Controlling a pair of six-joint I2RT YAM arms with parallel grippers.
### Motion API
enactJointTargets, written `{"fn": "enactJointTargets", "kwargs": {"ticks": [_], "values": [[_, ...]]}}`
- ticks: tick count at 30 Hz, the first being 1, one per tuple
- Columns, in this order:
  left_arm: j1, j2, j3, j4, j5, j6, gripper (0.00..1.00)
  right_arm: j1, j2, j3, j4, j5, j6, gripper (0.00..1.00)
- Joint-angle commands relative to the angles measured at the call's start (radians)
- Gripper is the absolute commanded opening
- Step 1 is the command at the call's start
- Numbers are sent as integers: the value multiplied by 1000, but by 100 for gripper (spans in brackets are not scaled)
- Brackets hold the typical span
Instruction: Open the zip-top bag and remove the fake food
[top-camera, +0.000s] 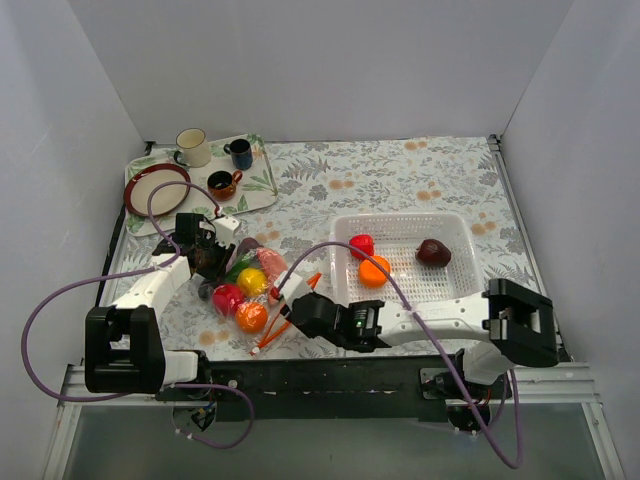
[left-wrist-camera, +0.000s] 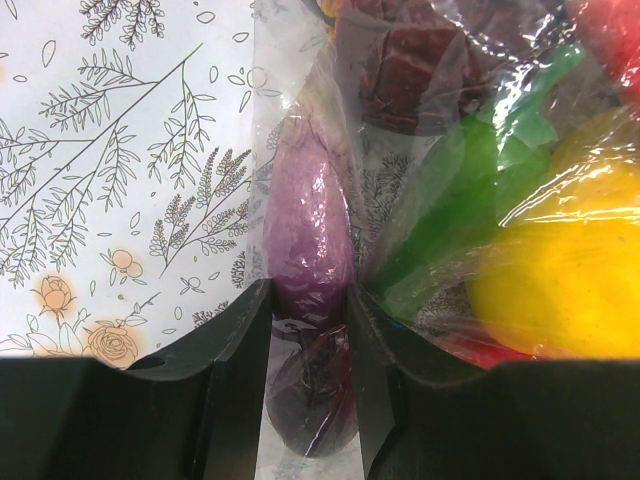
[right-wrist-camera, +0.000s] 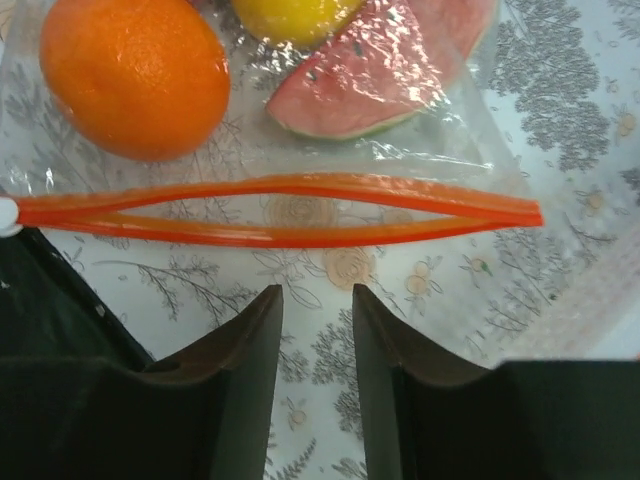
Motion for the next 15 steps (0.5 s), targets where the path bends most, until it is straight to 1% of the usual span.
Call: {"fn": "enactJointTargets", "kwargs": {"ticks": [1, 3, 4, 8, 9, 10, 11, 12, 15], "values": [[-5, 7, -41, -89, -10, -4, 28, -3, 138, 112, 125, -19, -9, 26], [-5, 2, -41, -87, -10, -4, 28, -5, 188, 146, 115, -9, -14, 2], [-5, 1, -41, -87, -10, -1, 28, -6, 229, 175, 115, -5, -16, 1], [-5, -4, -46, -87, -12, 1, 28, -38, 301, 215, 122, -5, -8, 1], [-5, -4, -46, -89, -12, 2, 28, -46, 309, 215, 133, -19, 1, 4], [-5, -4, -46, -89, -9, 2, 28, -55, 320, 213, 141, -22, 7, 11], [-3, -3, -46, -86, -9, 4, 28, -70, 321, 209, 148, -21, 15, 21], [-5, 1, -44, -86, -7, 4, 28, -78, 324, 204, 168, -30, 18, 39], [-5, 5, -39, -89, -1, 1, 28, -92, 334, 209, 194, -21, 26, 69]]}}
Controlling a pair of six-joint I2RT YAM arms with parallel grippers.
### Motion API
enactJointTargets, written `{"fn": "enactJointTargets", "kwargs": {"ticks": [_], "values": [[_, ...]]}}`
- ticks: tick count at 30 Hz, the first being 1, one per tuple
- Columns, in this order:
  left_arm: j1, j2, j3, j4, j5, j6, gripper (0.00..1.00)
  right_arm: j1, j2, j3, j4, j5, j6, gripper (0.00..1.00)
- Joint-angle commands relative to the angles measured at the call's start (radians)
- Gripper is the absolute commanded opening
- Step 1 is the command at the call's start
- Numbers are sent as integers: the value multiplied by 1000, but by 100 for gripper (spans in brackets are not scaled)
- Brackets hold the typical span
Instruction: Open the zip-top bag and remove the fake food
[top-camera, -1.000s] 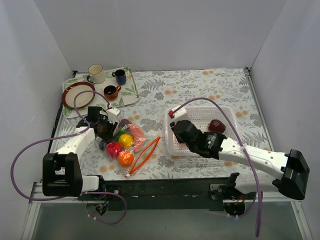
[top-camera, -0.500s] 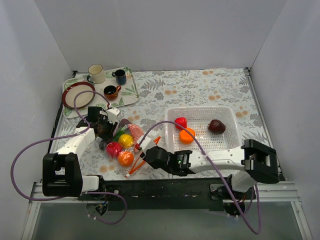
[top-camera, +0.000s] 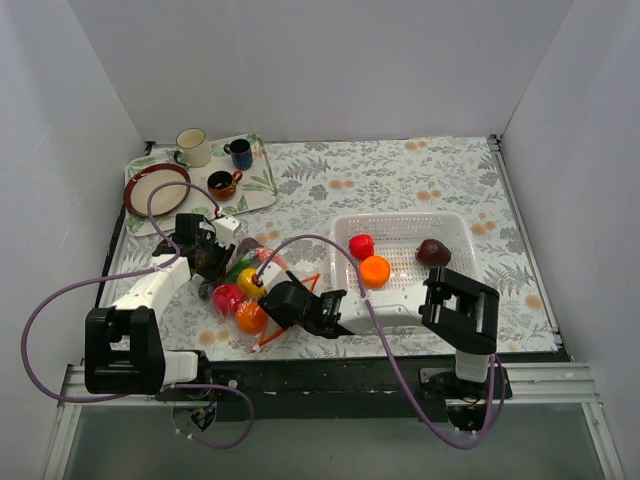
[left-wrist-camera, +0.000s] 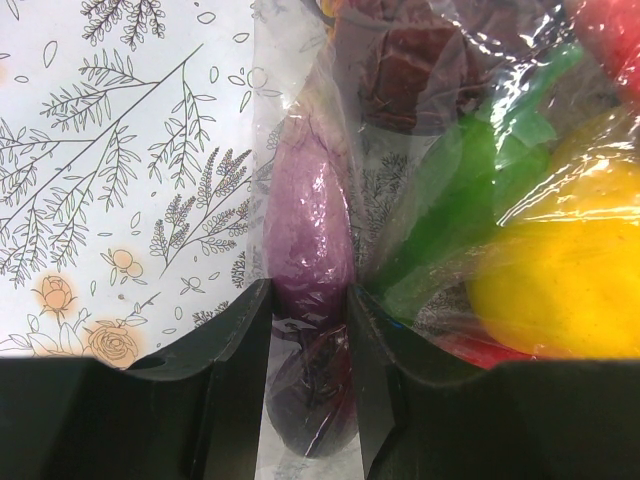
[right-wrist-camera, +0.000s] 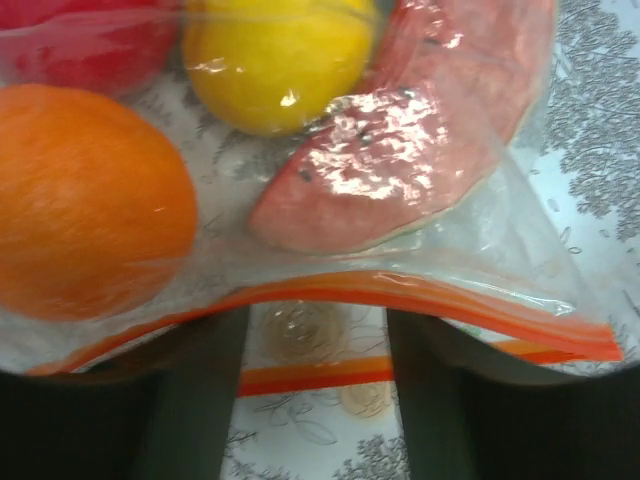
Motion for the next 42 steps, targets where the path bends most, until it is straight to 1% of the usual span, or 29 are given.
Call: {"fn": "enactJointTargets", "kwargs": {"ticks": [1, 3, 9, 11, 16, 18, 20, 25, 28, 29, 31, 32, 34, 35, 37, 38, 41, 42], "values": [[-5, 14, -34, -89, 1, 0, 28, -27, 16, 40, 97, 17, 16, 71], [-5, 15, -31, -91, 3, 0, 28, -27, 30, 62, 101, 39, 19, 76], [-5, 17, -21, -99, 8, -2, 28, -27, 78, 105, 144, 42, 17, 80], [-5, 17, -20, -103, 9, -2, 28, -27, 99, 134, 140, 42, 14, 80], [-5, 14, -8, -114, 12, 1, 28, -33, 177, 201, 86, 125, 13, 80], [-5, 14, 0, -122, 14, 4, 28, -45, 203, 238, 14, 163, 39, 80], [-5, 14, 2, -125, 18, 4, 28, -60, 230, 255, -23, 181, 83, 79], [-5, 14, 2, -128, 15, 7, 28, -77, 240, 248, -46, 163, 111, 76], [-5, 10, -1, -126, 12, 9, 28, -79, 219, 217, -26, 139, 111, 68], [-5, 10, -4, -126, 11, 10, 28, -79, 210, 205, -17, 134, 111, 61], [-5, 12, -8, -125, 8, 10, 28, -79, 174, 159, 2, 116, 111, 53], [-5, 12, -9, -123, 8, 12, 28, -79, 158, 143, 17, 110, 117, 42], [-5, 10, -14, -116, 5, 12, 28, -79, 104, 93, 32, 99, 122, 29], [-5, 12, -15, -112, 5, 10, 28, -79, 84, 76, 34, 91, 123, 17], [-5, 18, -18, -109, 5, 6, 27, -76, 26, 51, 20, 79, 131, 8], [-5, 23, -18, -108, 6, 4, 27, -73, 4, 45, 6, 73, 132, 1], [-5, 26, -24, -102, 11, -2, 27, -67, -86, 27, -50, 31, 137, 1], [-5, 26, -26, -100, 11, -3, 27, -65, -133, 19, -108, -1, 137, 1]]}}
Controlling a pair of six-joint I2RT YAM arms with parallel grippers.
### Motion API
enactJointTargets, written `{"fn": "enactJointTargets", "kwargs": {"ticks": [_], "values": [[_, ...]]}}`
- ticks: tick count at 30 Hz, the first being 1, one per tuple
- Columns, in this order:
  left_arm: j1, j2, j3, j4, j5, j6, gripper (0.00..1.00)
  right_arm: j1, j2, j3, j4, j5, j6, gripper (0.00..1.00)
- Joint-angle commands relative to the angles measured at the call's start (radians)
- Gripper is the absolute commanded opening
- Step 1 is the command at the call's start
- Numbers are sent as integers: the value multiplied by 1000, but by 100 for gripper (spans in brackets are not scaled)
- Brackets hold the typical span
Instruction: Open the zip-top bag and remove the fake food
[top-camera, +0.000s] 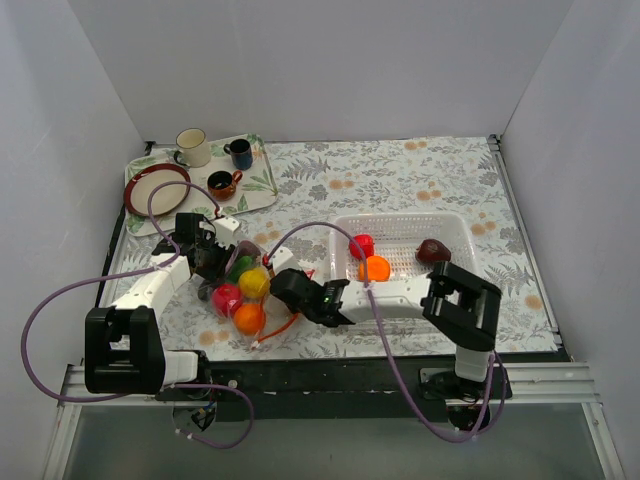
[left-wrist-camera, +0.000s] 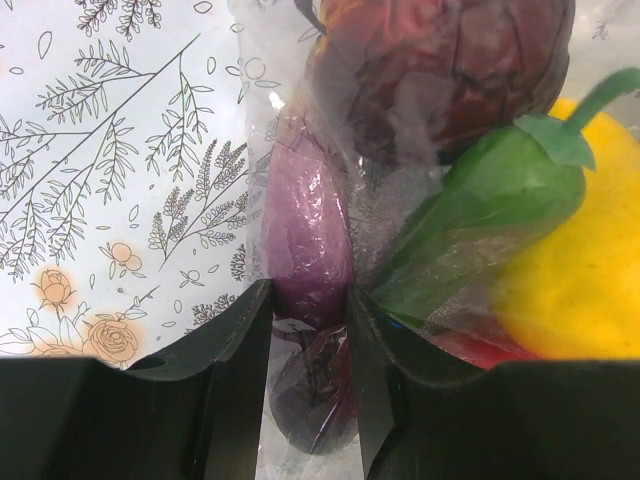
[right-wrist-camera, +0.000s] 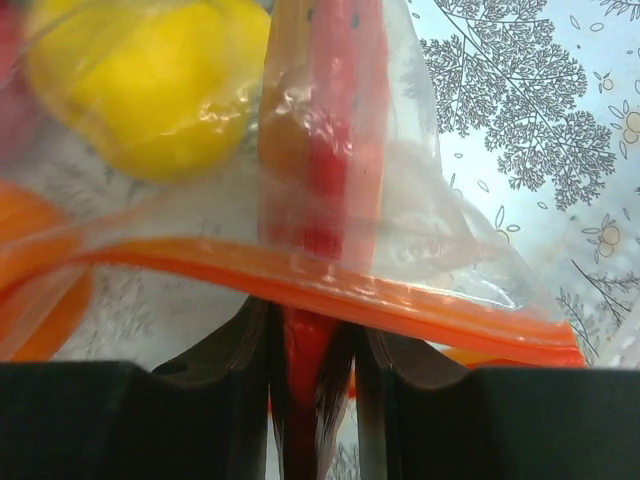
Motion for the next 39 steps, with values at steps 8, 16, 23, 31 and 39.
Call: {"fn": "enactJointTargets", "kwargs": {"ticks": [8, 16, 23, 31, 39], "values": [[-5, 25, -45, -63, 19, -12, 27, 15, -392, -131, -266, -420, -18, 1], [-5, 32, -49, -58, 28, -20, 27, 20, -671, -280, -441, -663, 7, 1], [-5, 41, -48, -58, 29, -31, 27, 8, -909, -196, -566, -176, 34, 1], [-5, 29, -48, -68, 29, -34, 27, -167, -793, -193, -703, 222, 163, 1], [-5, 24, -40, -74, 29, -32, 27, -274, -693, -236, -677, 319, 231, 71]]}}
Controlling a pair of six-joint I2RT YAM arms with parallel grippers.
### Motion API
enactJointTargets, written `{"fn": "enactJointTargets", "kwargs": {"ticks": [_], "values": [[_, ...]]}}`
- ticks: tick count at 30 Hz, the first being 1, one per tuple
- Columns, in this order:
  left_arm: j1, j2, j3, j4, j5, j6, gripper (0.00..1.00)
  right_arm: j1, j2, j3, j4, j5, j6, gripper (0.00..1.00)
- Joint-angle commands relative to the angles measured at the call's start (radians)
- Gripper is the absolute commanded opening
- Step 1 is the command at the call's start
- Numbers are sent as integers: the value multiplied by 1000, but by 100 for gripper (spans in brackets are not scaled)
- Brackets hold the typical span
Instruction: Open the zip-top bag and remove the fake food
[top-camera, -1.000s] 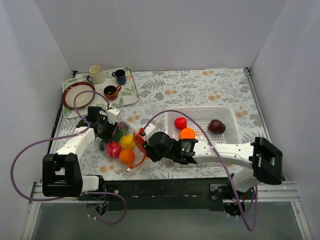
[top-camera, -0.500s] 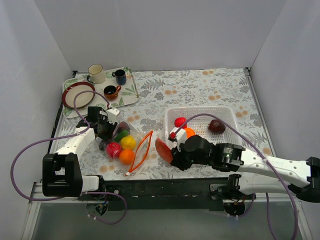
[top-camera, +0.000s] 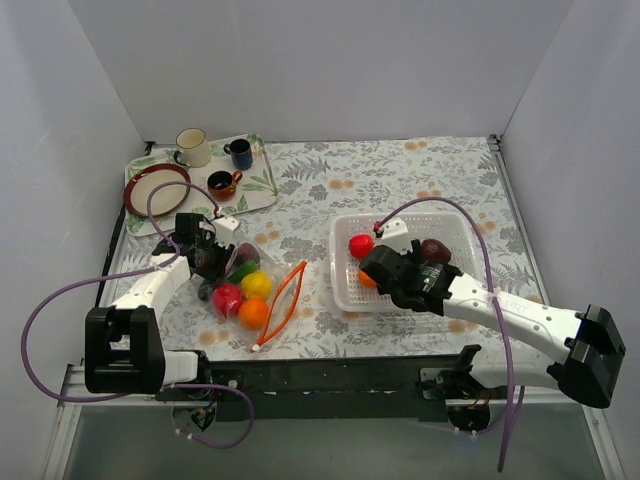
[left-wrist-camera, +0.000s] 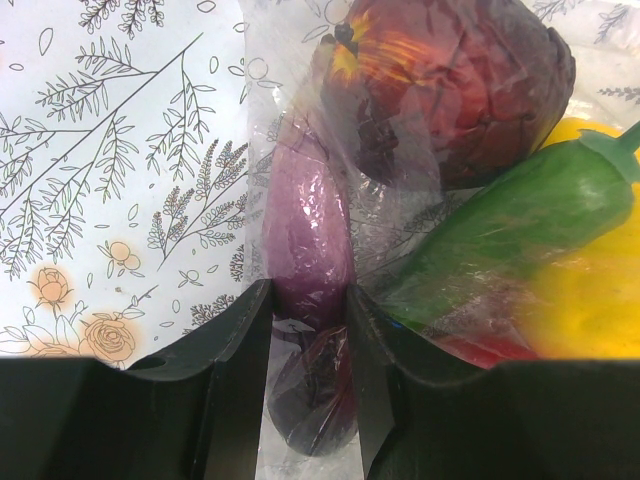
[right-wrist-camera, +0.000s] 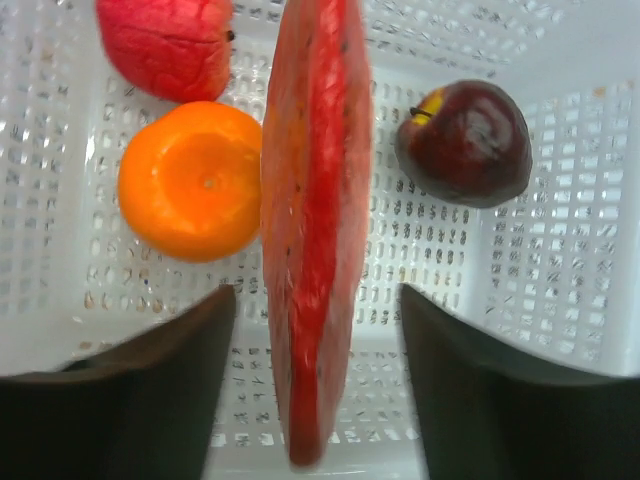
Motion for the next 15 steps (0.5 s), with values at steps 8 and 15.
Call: {"fn": "enactJointTargets", "kwargs": {"ticks": [8, 15], "values": [[-5, 22, -29, -89, 29, -17, 27, 6, -6, 135, 153, -48, -131, 99], [-5, 30, -33, -84, 33, -24, 27, 289, 77, 130, 432, -192, -282, 84]]}}
